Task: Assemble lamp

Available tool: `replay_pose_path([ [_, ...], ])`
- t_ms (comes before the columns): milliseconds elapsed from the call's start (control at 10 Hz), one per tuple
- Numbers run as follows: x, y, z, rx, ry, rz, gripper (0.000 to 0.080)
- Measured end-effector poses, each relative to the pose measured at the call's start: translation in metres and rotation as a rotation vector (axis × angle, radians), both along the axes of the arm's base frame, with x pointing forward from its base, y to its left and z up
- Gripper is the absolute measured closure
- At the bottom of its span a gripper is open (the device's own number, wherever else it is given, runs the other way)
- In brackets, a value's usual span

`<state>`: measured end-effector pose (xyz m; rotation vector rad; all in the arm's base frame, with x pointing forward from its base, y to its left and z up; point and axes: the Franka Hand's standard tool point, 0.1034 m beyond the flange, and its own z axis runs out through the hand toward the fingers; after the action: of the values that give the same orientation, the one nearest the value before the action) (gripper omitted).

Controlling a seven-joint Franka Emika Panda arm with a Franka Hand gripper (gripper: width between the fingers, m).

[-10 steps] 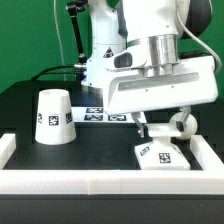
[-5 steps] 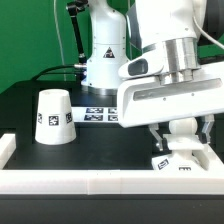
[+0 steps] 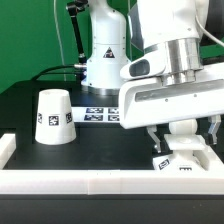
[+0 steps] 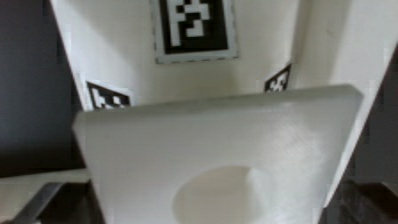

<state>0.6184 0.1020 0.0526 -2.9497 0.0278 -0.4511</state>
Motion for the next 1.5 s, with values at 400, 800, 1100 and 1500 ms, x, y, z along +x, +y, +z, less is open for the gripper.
replay_pose_path([
  [400,0.000,0.000,0.000,0.000,0.000,0.000,0.0101],
  [800,-0.053,0.000,0.018,0.003,0.042,-0.056,0.0101],
  [1100,-0.098,0.005,0.028,0.010,0.087,-0.118,0.0101],
  [1500,-0.114,0.010,0.022,0.017,0.104,-0.143,0.0101],
])
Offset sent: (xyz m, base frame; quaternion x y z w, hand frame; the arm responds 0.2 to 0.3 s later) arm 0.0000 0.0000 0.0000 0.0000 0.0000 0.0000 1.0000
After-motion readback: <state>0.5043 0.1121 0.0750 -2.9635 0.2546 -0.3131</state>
